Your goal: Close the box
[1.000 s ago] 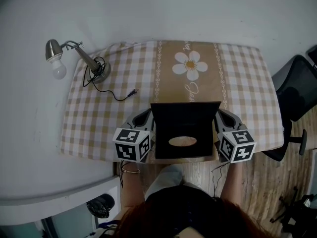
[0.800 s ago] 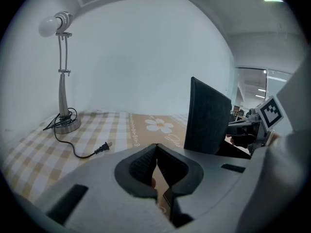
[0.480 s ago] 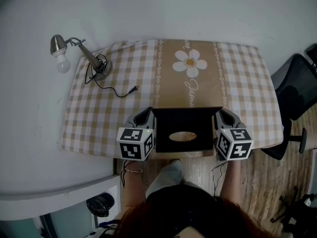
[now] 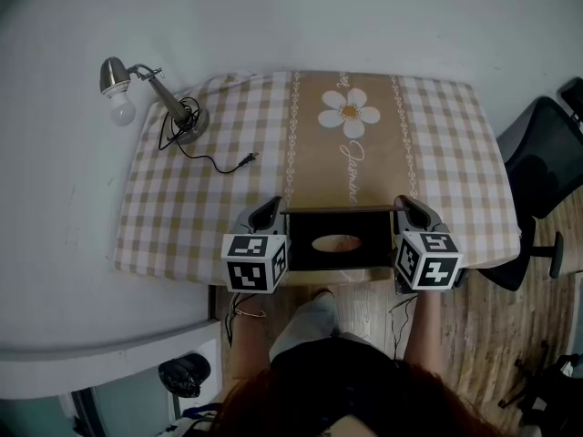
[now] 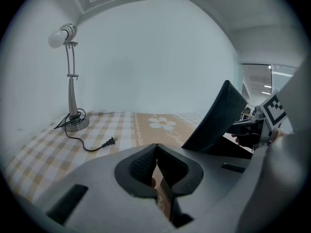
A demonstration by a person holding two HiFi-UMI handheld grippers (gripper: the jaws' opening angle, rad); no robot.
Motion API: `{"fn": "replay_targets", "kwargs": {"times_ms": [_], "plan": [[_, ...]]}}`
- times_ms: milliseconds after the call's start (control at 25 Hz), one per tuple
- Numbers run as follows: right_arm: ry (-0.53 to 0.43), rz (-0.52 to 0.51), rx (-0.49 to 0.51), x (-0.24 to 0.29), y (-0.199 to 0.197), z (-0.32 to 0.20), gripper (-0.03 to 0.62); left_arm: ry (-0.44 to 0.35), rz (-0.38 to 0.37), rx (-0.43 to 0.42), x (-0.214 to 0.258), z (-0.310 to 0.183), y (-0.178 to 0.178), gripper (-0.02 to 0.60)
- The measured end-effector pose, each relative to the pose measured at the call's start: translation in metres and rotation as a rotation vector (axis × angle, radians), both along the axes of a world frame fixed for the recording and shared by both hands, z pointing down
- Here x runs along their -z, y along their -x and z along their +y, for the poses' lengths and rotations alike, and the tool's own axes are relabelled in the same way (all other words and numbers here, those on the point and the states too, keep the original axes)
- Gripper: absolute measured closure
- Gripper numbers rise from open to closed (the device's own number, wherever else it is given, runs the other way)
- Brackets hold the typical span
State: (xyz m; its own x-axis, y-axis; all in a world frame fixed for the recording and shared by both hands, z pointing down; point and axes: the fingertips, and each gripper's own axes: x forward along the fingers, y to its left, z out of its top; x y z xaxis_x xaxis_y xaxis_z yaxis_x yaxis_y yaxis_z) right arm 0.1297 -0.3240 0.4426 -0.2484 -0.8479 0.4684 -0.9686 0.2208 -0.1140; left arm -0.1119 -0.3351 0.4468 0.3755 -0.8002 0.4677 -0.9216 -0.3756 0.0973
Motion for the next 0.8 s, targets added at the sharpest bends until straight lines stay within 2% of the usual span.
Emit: {"fn": "replay_targets", "kwargs": {"times_ms": [240, 800], "plan": [[0.006, 0.011, -0.012, -0.004, -0.002, 0.008, 0.577, 0.009, -0.015, 0.009, -0.003, 0.01, -0.001, 0.554], [0.023, 0.019, -0.009, -0.009, 0.003, 0.024, 0.577, 0.029, 0.006, 0.008, -0.007, 0.025, 0.0, 0.554]]}}
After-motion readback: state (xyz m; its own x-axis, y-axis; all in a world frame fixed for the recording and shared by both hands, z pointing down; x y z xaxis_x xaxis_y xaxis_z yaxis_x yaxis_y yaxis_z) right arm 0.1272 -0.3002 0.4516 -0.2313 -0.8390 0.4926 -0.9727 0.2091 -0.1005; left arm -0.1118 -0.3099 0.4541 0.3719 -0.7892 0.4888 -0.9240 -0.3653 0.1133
